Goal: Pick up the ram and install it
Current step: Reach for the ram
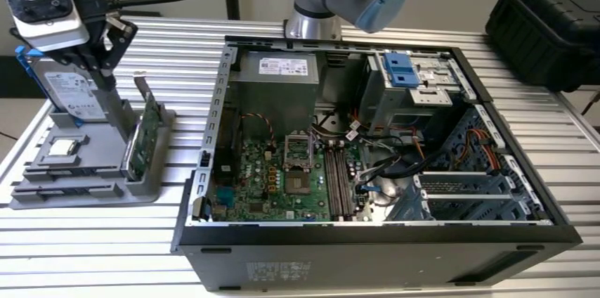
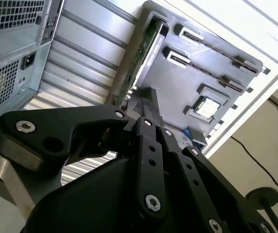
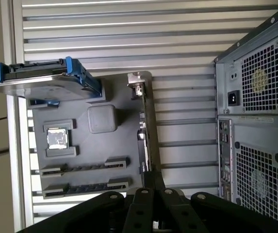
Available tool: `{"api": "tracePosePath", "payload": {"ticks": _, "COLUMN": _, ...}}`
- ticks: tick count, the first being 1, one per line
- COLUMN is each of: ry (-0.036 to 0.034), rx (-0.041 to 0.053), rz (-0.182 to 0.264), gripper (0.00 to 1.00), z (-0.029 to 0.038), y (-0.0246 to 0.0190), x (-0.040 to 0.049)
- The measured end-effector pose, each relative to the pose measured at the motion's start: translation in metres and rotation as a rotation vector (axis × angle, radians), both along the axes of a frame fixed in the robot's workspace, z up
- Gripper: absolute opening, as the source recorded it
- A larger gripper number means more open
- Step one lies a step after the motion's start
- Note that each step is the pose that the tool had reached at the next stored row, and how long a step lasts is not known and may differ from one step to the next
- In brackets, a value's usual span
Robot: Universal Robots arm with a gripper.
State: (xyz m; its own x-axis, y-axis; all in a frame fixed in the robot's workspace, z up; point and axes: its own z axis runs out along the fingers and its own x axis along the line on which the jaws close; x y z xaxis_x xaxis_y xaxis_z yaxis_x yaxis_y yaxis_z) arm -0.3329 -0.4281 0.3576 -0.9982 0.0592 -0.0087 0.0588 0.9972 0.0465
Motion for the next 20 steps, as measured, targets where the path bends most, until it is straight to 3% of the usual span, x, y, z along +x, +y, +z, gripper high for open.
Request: {"api": "tracePosePath", "payload": {"ticks": 20, "ry": 0.0007, "rx": -0.0003, "rz": 0.007, "gripper": 0.0, "z": -0.0035, "y": -0.0012, "x": -0.0362}}
